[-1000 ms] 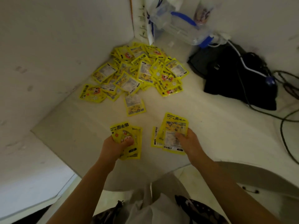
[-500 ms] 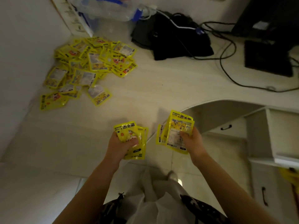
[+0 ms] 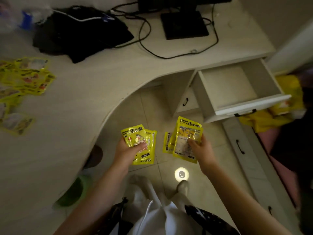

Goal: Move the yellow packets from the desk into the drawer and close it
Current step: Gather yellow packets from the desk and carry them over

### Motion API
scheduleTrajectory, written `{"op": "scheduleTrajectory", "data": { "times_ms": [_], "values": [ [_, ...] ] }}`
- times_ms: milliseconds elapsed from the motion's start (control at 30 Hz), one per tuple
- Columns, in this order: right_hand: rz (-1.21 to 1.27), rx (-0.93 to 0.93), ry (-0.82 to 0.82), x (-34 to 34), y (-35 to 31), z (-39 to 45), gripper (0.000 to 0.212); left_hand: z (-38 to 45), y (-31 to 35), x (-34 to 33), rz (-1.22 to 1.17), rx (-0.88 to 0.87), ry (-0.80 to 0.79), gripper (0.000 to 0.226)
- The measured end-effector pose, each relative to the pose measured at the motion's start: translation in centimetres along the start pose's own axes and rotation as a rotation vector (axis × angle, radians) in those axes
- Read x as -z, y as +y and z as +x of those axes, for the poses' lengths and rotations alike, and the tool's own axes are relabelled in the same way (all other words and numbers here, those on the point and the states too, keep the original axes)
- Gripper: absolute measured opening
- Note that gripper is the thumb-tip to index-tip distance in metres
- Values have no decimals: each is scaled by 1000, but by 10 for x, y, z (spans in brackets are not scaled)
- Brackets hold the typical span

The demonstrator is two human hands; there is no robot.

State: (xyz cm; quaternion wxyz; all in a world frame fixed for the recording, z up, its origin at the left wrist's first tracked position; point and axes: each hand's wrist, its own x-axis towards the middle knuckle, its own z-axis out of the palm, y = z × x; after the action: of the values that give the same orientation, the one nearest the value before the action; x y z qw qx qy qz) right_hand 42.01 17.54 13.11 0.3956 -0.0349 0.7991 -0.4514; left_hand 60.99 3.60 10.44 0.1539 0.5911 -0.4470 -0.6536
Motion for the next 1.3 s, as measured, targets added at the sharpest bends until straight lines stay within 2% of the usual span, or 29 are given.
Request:
{"op": "scheduleTrajectory", "data": {
  "times_ms": [267, 533, 733, 967, 1300],
  "values": [
    [65, -69, 75, 144, 35, 33, 24, -37, -18, -148, 14, 33, -48, 47],
    [89, -69, 129, 233, 25, 76, 15, -32, -2, -257, 21, 47, -113, 47],
    [81, -51, 135, 268, -8, 136, 20, 9, 34, -317, 43, 55, -136, 49],
    [20, -1, 115, 288, -68, 222, 23, 73, 91, -380, 53, 80, -140, 30],
    [-150, -63, 14, 304, -111, 327, 26, 138, 123, -453, 148, 137, -139, 39]
  ]
}}
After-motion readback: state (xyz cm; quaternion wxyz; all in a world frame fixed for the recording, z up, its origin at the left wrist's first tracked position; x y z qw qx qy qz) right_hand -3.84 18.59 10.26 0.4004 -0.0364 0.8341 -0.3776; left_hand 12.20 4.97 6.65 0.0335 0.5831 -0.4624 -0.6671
